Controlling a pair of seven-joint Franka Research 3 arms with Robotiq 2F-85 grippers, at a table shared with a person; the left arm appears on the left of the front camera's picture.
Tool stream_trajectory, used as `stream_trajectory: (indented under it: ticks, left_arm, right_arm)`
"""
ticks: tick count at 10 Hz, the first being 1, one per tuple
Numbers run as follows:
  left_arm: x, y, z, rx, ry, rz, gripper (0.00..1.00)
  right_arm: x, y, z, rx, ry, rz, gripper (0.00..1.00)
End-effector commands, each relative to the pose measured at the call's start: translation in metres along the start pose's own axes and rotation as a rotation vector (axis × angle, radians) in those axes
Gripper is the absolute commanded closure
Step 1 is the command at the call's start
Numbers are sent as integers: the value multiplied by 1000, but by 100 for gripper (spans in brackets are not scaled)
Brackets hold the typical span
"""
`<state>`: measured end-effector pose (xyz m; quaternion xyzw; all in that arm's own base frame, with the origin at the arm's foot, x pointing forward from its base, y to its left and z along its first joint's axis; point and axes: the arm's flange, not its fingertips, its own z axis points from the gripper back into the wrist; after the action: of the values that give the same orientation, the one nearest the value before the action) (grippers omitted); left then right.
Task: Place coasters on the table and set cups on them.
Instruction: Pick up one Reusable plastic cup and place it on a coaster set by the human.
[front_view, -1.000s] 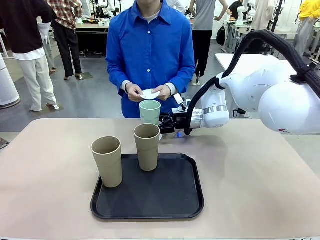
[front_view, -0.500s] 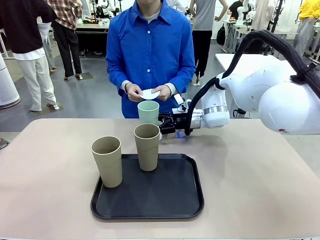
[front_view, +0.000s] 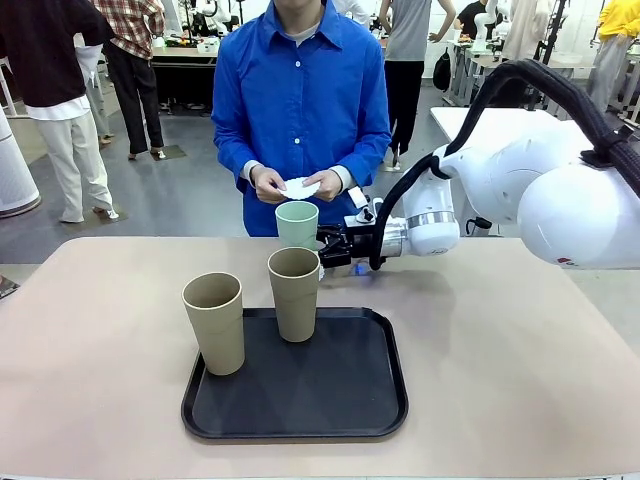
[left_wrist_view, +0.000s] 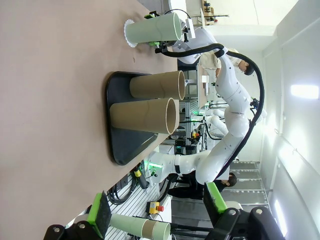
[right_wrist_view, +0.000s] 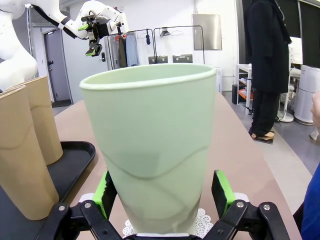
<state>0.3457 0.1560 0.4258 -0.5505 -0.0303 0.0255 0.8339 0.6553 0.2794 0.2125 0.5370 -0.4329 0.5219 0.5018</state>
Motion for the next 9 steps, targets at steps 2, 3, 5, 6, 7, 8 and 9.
stream_trajectory:
  ticks: [2, 3, 5, 6, 7, 8, 9]
  left_arm:
    - [0, -1, 2, -4, -5, -4, 0]
    - [0, -1, 2, -4, -5, -4, 0]
    - [0, -1, 2, -4, -5, -4, 0]
    - [0, -1, 2, -4, -5, -4, 0]
    - [0, -1, 2, -4, -5, -4, 0]
    - [0, -1, 2, -4, -5, -4, 0]
    - [0, -1, 2, -4, -5, -4, 0]
  right_arm:
    - [1, -12, 2, 26, 11, -6, 0]
    - [1, -12, 3, 25, 11, -6, 0]
    - [1, -13, 5, 20, 9, -5, 0]
    - [1, -13, 6, 16, 8, -3, 0]
    - [1, -14, 7, 13, 5, -1, 0]
    - [1, -14, 7, 35, 6, -4, 0]
    - [1, -14, 8, 47, 8, -7, 0]
